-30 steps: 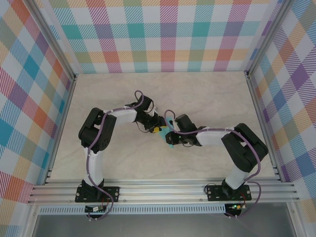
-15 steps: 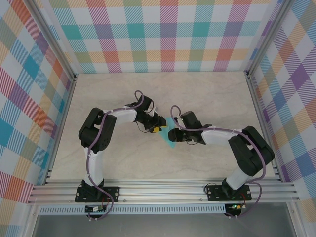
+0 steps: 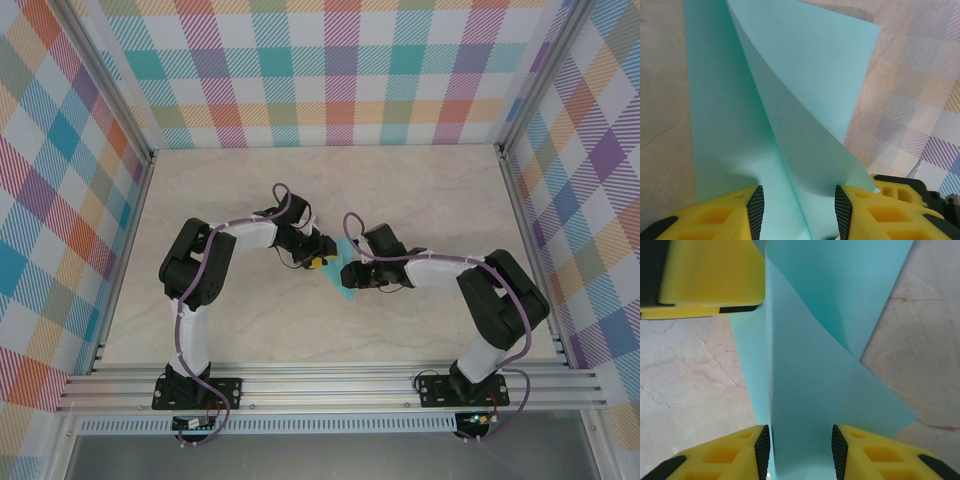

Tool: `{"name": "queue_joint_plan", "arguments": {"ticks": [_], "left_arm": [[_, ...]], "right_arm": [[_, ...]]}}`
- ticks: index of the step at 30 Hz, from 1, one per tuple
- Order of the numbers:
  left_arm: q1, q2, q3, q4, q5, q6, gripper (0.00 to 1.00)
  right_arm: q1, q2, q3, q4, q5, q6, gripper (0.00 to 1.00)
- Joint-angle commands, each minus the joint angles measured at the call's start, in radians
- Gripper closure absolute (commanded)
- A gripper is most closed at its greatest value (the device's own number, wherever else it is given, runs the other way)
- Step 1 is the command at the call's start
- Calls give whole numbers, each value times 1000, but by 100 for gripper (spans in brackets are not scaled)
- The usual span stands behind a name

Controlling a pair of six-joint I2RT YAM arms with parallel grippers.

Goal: Fold a paper plane with a square sheet of paper (fold left side to right side)
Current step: Fourth fold the wing at the center of the table.

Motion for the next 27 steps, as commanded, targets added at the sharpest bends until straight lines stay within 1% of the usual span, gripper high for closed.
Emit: {"name": "queue_joint_plan", "arguments": {"ticks": [1, 9, 12, 17, 27], "left_arm": [[-12, 11, 3, -44, -30, 16, 56], [-12, 1, -4, -42, -31, 16, 56], [-12, 1, -6, -41, -31, 15, 56], [-13, -9, -14, -38, -32, 16, 56], [-12, -32, -37, -32, -36, 16, 56]], "right_arm": [[13, 28, 43, -10, -36, -13, 62], [21, 54, 76, -15, -46, -21, 67], [21, 66, 94, -16, -47, -23, 71], [21, 89, 118, -10, -67, -29, 81], [19, 89, 112, 34, -92, -59, 89]]}}
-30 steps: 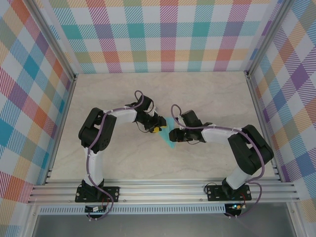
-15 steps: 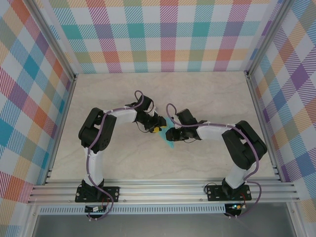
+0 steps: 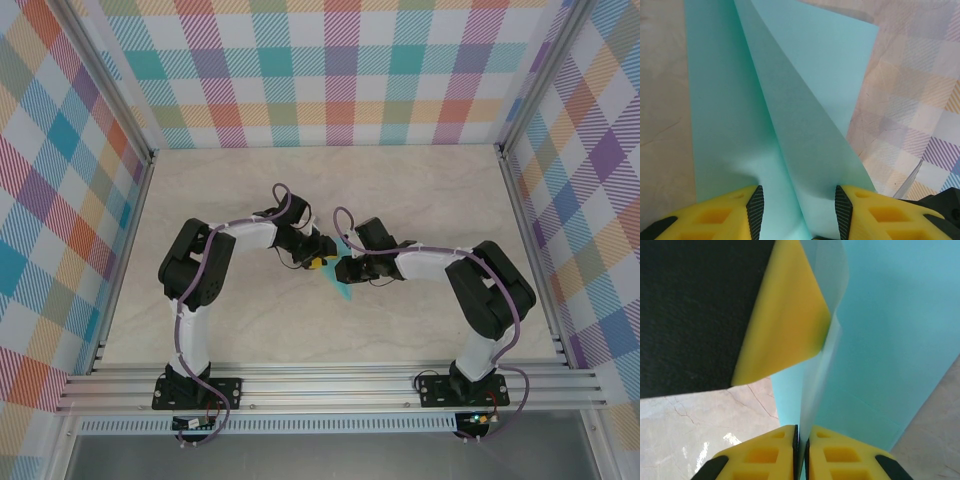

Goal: Fold a paper plane with a square sheet of paper (fold left side to right side)
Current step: Fourth fold the wing at the center of the table.

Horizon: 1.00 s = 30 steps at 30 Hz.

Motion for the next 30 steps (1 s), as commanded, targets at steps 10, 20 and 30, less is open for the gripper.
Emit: {"name": "queue_joint_plan", "arguments": {"ticks": [10, 20, 30], "left_arm": [[-10, -4, -32, -30, -28, 11, 56], [-10, 4, -29, -31, -28, 9, 56], [-15, 27, -12, -37, -26, 9, 56]], "right_arm": [[-21, 3, 0, 38, -47, -22, 89], [-49, 24, -17, 74, -121, -9, 90], [-57, 31, -18, 70, -134, -9, 88]]}}
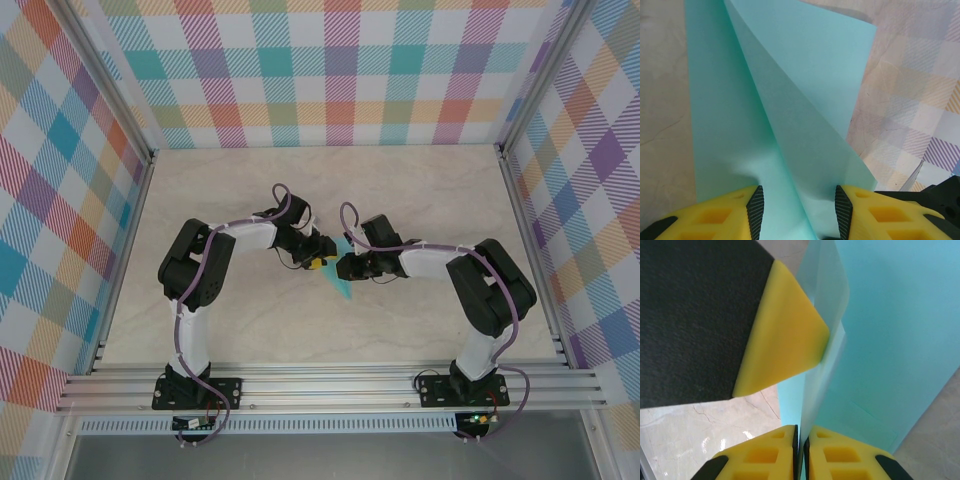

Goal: Fold a paper plane with a square sheet of paper (fold left side to right side)
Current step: Fourth fold the wing at the center of the table.

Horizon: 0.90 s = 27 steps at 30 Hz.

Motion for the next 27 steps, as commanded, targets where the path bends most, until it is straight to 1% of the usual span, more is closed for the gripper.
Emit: {"name": "queue_joint_plan", "arguments": {"ticks": [1, 9, 17, 22, 27], "left_arm": [[-14, 31, -5, -44, -22, 9, 56], [-15, 42, 2, -51, -25, 12, 56], [-15, 43, 1, -53, -25, 10, 56], [-15, 42, 2, -55, -27, 12, 56], [-15, 38, 1, -54, -27, 12, 56]], "right_arm": [[-6, 22, -10, 31, -32, -5, 88], [-9, 21, -13, 31, -30, 2, 82], [-17, -13, -28, 28, -24, 6, 76], [-47, -66, -49, 31, -38, 15, 71], [-89, -93, -52, 37, -75, 41, 70]]}}
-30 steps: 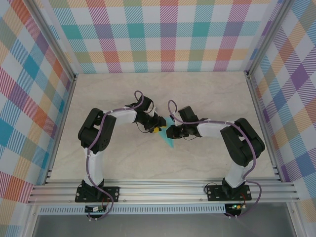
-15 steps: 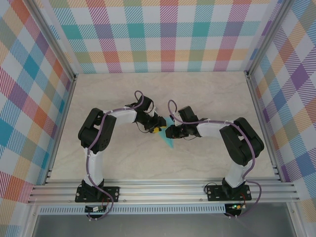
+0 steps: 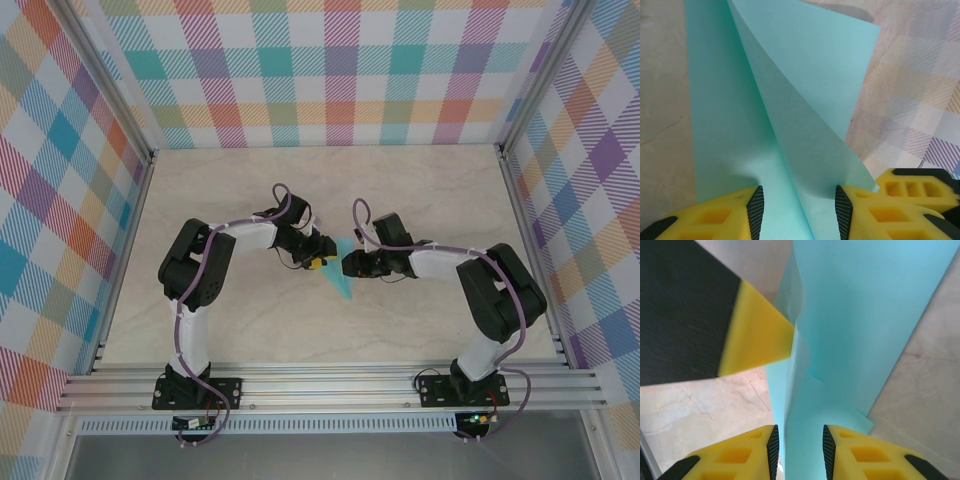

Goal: Fold a paper plane with a square sheet of paper (fold left side to right side)
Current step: Fourth fold the wing at the center of the table.

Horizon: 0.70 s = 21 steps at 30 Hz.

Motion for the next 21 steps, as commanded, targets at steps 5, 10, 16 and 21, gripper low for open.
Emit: {"name": "queue_joint_plan", "arguments": {"ticks": [5, 10, 16, 21], "left_arm": [[-14, 33, -2, -51, -29, 12, 56], [-15, 34, -3, -51, -29, 12, 56], [-16, 33, -2, -50, -29, 12, 56], [-16, 33, 0, -50, -29, 12, 56]], "right_arm": [[-49, -3, 40, 17, -93, 89, 70], [-52, 59, 101, 20, -138, 119, 71], [-51, 116, 135, 23, -162, 130, 71], [-52, 141, 140, 23, -167, 133, 72]]}}
